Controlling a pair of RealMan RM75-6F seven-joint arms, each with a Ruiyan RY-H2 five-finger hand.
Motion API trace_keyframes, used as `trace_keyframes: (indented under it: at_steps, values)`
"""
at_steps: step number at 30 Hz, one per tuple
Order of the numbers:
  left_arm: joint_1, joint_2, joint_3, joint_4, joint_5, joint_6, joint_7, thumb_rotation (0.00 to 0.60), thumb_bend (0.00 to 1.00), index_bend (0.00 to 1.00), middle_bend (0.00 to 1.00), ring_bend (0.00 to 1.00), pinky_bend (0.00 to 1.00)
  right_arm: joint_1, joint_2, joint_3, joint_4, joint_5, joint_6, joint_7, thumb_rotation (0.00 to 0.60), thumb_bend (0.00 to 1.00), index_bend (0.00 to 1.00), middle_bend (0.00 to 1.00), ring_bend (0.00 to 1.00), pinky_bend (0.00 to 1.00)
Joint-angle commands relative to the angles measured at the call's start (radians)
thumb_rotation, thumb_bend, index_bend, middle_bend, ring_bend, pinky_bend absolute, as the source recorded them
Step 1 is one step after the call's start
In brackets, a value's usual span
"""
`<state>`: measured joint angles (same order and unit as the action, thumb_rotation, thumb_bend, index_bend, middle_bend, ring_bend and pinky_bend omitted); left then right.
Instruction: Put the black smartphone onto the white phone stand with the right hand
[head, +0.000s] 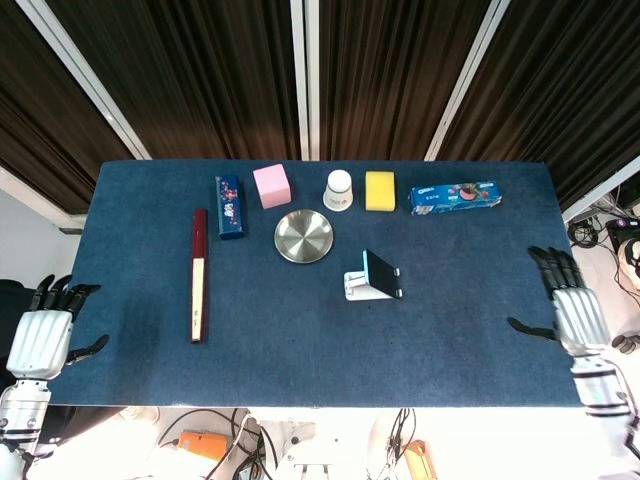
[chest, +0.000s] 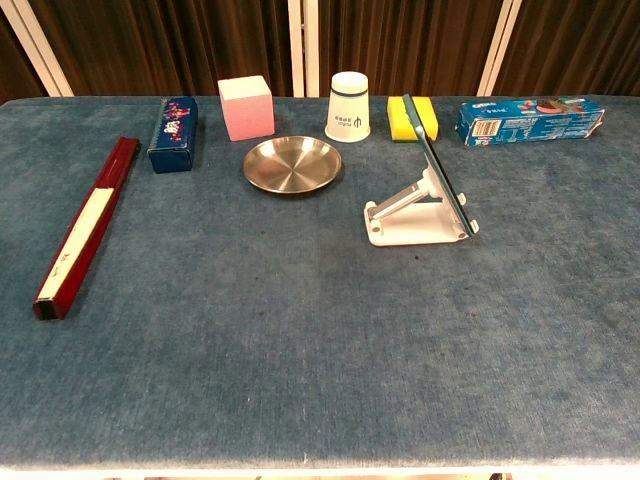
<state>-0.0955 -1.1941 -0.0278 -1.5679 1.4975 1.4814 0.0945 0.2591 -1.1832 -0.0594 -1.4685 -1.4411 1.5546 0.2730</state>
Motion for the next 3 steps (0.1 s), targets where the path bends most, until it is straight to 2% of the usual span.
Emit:
trace_keyframes:
  at_steps: [1, 3]
  values:
    - [0.0, -0.003, 0.0, 0.004, 0.002, 0.001, -0.002, 0.6, 0.1, 0.22, 0.24, 0.1, 0.0, -0.106, 0.07, -0.033, -0.074, 0.03, 0.034, -0.013, 0.6, 0.18, 0.03, 0.12, 0.0, 0.06]
    - [-0.001, -0.005, -0.001, 0.006, 0.004, 0.002, -0.003, 0.6, 0.1, 0.22, 0.24, 0.1, 0.0, -0.116, 0.072, -0.035, -0.07, 0.017, 0.025, 0.012, 0.6, 0.18, 0.03, 0.12, 0.0, 0.06]
